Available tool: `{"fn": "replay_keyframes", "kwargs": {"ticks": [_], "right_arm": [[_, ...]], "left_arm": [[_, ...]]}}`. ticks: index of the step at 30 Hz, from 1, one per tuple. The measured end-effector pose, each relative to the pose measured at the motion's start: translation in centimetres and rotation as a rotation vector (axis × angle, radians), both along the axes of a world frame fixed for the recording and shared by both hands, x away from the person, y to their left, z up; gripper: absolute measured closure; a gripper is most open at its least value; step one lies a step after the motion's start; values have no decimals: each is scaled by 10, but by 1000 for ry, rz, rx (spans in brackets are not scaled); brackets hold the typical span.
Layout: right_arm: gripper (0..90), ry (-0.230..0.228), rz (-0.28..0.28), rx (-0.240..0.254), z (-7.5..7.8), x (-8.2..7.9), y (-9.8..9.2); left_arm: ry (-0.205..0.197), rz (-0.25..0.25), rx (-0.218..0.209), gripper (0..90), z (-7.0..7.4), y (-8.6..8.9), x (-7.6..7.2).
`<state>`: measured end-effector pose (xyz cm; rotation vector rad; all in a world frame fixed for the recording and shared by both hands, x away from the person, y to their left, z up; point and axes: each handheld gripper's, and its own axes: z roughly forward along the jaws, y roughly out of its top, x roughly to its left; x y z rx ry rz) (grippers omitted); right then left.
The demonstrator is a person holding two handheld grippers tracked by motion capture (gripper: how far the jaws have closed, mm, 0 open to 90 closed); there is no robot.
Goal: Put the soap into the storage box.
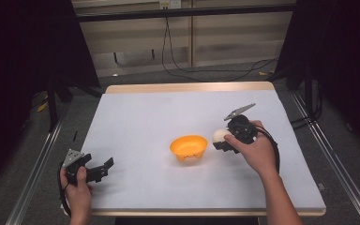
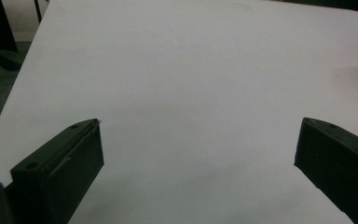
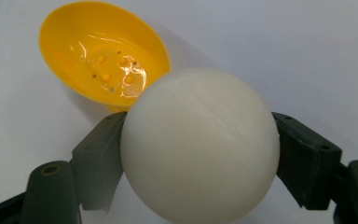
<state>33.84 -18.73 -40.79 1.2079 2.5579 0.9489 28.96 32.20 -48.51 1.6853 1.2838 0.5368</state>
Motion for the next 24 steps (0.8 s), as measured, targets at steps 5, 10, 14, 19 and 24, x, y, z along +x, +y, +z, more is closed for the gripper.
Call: {"fn": "replay_keyframes", "kwargs": {"ticks": [5,10,14,19,24], "right_arm": [[241,-13,25,-1,3,3,6],[241,-10,33,-2,6,5,13],[241,-11,37,-3,8,6,17],[241,-11,47,-1,9,8,24],[241,-15,63,0,10,9,29]], "left_arm": [[1,0,1,10,0,0,0],[1,-4,1,10,0,0,0],[2,-4,2,11,0,0,0],[4,-3,-3,11,0,0,0],[3,-3,3,11,0,0,1]]}}
